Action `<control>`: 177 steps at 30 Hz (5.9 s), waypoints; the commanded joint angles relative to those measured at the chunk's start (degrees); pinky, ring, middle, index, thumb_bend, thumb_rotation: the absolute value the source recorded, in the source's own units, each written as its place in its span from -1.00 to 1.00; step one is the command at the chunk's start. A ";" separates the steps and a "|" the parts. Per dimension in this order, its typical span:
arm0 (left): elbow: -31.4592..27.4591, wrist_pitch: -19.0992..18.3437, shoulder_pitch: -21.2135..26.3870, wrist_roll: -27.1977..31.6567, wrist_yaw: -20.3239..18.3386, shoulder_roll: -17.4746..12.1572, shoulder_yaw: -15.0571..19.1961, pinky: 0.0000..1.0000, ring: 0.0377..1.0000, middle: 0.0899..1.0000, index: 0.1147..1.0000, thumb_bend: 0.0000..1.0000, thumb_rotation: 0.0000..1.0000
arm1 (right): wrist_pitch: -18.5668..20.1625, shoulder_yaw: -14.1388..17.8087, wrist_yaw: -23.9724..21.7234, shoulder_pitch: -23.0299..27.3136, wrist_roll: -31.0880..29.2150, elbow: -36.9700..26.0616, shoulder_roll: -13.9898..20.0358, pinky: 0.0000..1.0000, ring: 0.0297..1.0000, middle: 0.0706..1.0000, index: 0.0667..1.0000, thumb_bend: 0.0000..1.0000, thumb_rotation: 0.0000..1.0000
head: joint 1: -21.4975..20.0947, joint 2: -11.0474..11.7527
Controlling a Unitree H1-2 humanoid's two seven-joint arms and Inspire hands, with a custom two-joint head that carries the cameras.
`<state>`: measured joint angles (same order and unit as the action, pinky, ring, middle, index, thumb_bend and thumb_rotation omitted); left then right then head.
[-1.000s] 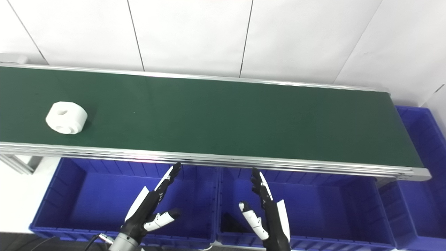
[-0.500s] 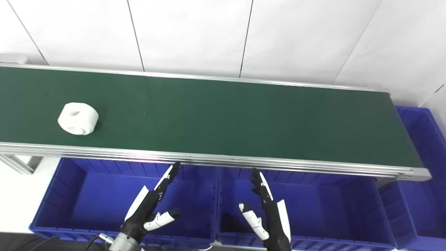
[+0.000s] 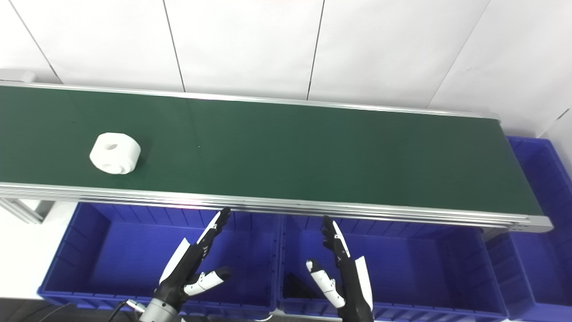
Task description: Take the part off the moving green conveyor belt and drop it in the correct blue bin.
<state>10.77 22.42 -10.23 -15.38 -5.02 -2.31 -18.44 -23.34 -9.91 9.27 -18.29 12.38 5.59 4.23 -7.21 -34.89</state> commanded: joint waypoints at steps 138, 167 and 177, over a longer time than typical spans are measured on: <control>39.91 4.50 43.67 -2.79 18.65 2.14 -0.14 -0.09 -0.04 -0.18 -0.06 0.03 -1.00 | -3.58 -5.65 9.43 4.61 -4.12 5.58 2.83 0.74 0.80 0.84 0.89 0.53 0.66 | 6.82 4.98; 3.21 4.50 21.75 3.25 5.50 -13.37 0.91 -0.12 -0.03 -0.16 -0.08 0.03 -1.00 | -0.37 -2.34 4.75 2.85 2.02 -3.05 -2.76 0.80 0.86 0.87 0.91 0.44 0.71 | -8.72 -6.55; 3.51 4.48 19.75 -3.61 1.78 -15.00 -2.92 -0.20 -0.11 -0.19 -0.06 0.03 -1.00 | 2.08 -0.31 1.20 3.00 0.13 -6.43 -4.31 0.82 0.84 0.86 0.90 0.44 0.66 | -10.10 -10.96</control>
<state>16.19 25.25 7.83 -18.18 -3.48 -16.59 -21.31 -21.44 -10.58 11.11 -15.42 13.15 1.41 0.59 -16.96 -45.26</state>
